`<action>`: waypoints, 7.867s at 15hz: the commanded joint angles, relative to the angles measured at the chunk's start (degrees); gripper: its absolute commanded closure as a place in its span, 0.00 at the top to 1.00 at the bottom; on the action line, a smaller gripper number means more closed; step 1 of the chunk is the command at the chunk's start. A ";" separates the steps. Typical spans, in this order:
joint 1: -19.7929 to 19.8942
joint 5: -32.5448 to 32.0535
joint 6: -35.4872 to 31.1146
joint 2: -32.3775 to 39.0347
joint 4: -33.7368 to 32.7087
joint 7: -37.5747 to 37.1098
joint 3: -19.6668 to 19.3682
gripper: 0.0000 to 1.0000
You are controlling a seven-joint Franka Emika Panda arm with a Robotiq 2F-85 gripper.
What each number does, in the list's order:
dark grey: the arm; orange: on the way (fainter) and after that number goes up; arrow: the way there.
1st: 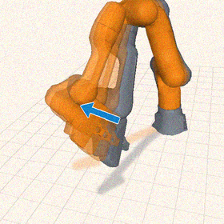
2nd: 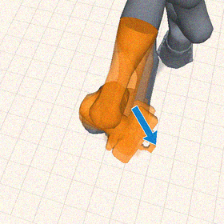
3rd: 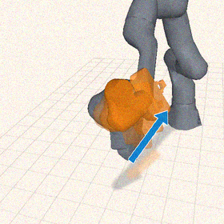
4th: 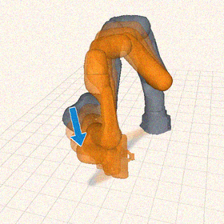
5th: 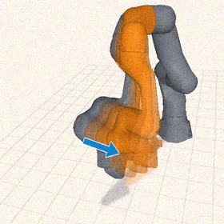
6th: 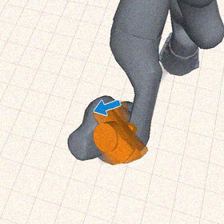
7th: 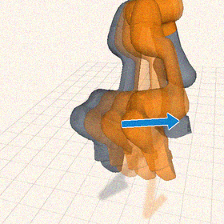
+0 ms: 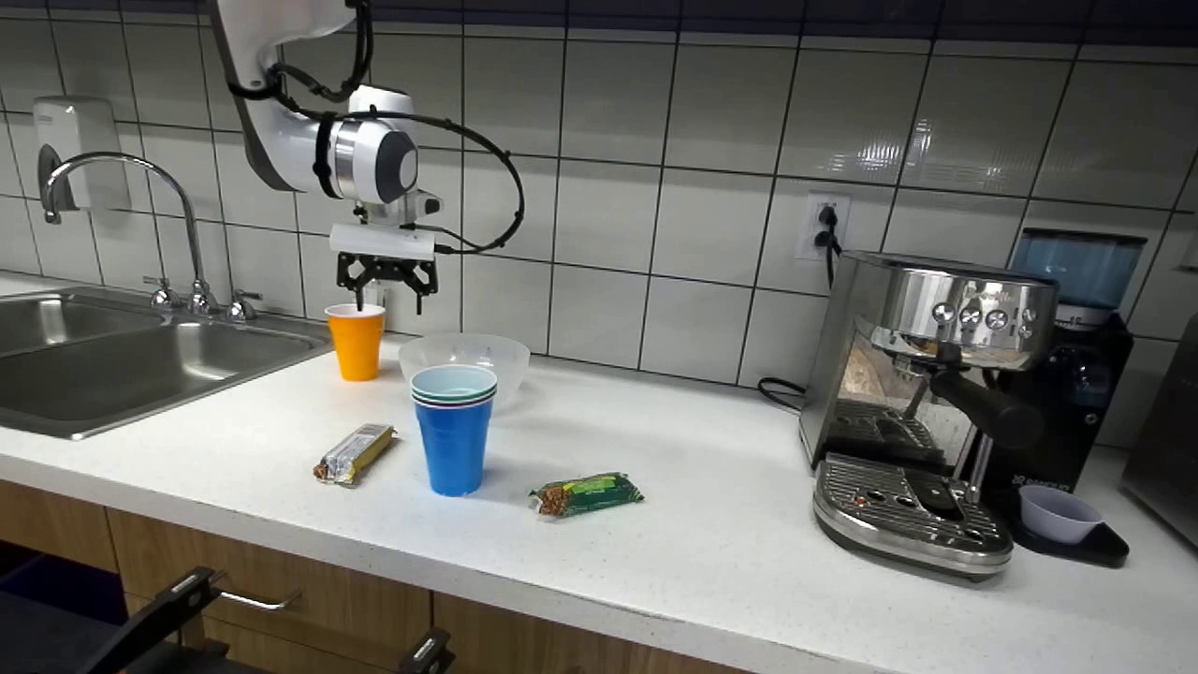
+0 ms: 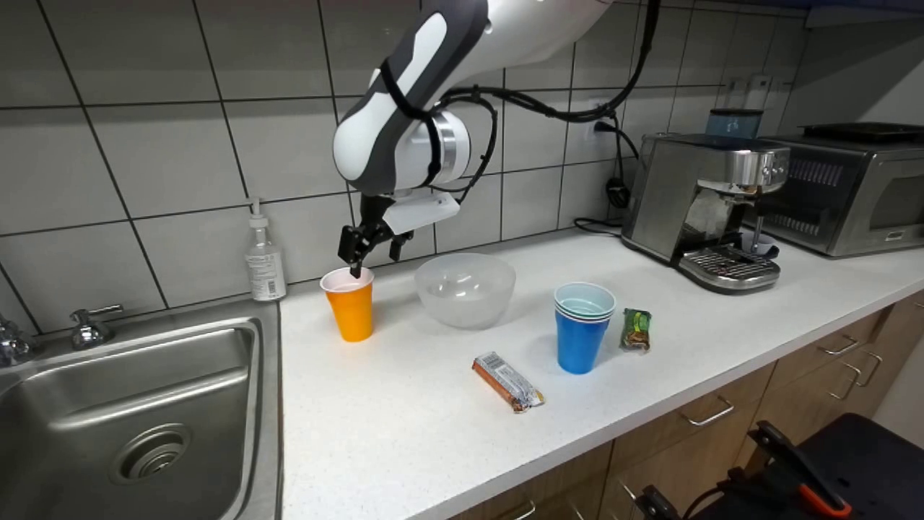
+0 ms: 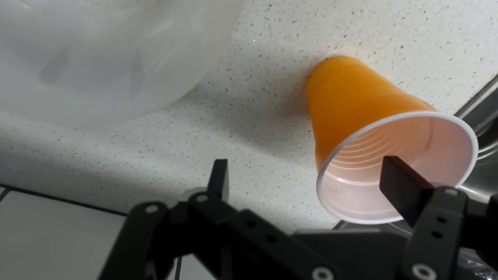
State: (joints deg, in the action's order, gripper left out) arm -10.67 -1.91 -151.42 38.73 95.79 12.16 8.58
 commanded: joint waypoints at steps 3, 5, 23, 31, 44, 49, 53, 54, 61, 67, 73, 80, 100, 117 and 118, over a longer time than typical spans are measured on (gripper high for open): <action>-1.24 -2.13 4.63 3.48 -6.00 -1.73 -0.92 1.00; -1.30 -2.14 5.04 3.96 -6.62 -1.60 -0.87 1.00; -1.48 -2.19 5.92 4.28 -7.04 -0.74 -0.30 0.01; -0.77 -1.66 3.07 1.41 -3.37 0.14 0.73 0.01; -0.06 -1.70 -5.87 -5.88 7.90 0.00 1.31 0.01; -0.40 -1.86 -8.70 -10.68 14.44 -1.09 0.86 0.01; -0.87 -1.88 -11.24 -14.66 20.14 -2.58 0.49 0.01; -1.01 -1.92 -11.91 -15.85 21.74 -3.10 0.39 0.01; -1.70 -2.47 -16.28 -24.09 31.68 -6.52 -0.21 0.01; -1.65 -3.46 -18.09 -30.58 38.83 -9.19 -1.35 0.01; 0.70 -0.87 -16.89 -37.36 45.22 -5.37 -0.11 0.01; -0.16 7.15 -13.28 -44.46 49.39 3.84 -2.16 0.01; 2.52 10.78 -0.39 -55.13 50.18 10.22 -12.77 0.01; 7.33 9.63 7.13 -60.21 53.90 9.21 -15.68 0.01; 7.66 9.44 7.39 -60.29 54.03 9.05 -15.74 0.01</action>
State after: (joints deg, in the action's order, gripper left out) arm -4.31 8.87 -146.43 -18.90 148.55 22.50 -7.08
